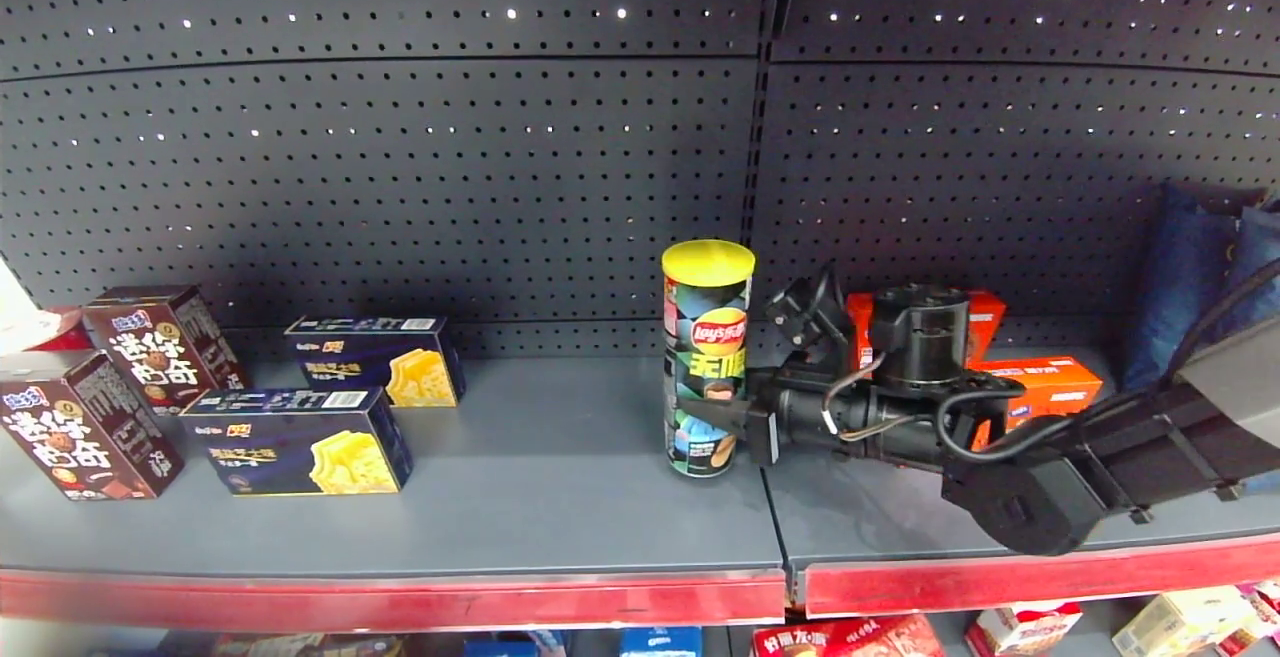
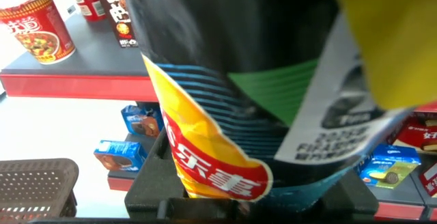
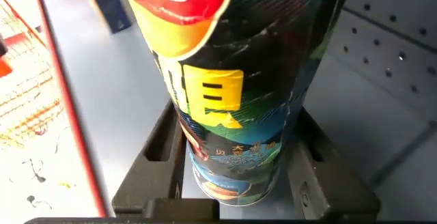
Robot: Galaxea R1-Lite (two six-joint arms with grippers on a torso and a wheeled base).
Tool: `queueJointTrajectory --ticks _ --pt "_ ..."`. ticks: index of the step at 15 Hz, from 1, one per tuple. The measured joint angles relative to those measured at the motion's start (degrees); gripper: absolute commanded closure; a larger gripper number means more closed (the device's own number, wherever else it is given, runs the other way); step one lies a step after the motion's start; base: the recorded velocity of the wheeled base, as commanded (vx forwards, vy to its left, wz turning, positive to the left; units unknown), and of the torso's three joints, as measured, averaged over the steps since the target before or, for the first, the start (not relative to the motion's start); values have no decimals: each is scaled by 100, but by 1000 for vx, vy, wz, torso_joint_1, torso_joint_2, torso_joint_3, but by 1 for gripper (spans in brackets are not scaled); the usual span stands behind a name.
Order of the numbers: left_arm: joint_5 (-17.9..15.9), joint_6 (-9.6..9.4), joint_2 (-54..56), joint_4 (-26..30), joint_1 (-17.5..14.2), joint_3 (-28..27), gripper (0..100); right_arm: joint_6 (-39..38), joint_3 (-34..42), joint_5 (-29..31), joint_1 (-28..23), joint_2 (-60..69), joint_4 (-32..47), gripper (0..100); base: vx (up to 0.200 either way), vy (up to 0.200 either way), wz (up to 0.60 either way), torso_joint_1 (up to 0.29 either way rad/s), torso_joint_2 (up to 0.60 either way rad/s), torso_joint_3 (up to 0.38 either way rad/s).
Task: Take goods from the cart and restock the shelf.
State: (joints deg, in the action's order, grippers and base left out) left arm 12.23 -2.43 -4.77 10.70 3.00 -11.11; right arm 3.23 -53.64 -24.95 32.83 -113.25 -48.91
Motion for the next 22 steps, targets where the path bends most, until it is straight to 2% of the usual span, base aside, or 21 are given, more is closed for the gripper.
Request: queueJointTrajectory --ticks 4,6,14,15,22 --pt "-5 -35 2 0 -2 4 100 11 1197 84 11 341 -1242 100 0 0 0 0 0 0" --pt "-5 -37 30 0 -35 4 100 10 1491 88 10 366 -1424 100 0 0 0 0 0 0" --pt "-2 -13 52 10 -44 22 100 18 1593 90 157 112 -1692 100 0 0 0 0 0 0" --pt "-2 -2 52 10 -44 26 100 18 1593 90 184 63 -1736 0 0 0 0 0 0 0" --pt "-5 16 52 5 -44 122 100 18 1676 141 291 24 -1779 0 0 0 0 0 0 0"
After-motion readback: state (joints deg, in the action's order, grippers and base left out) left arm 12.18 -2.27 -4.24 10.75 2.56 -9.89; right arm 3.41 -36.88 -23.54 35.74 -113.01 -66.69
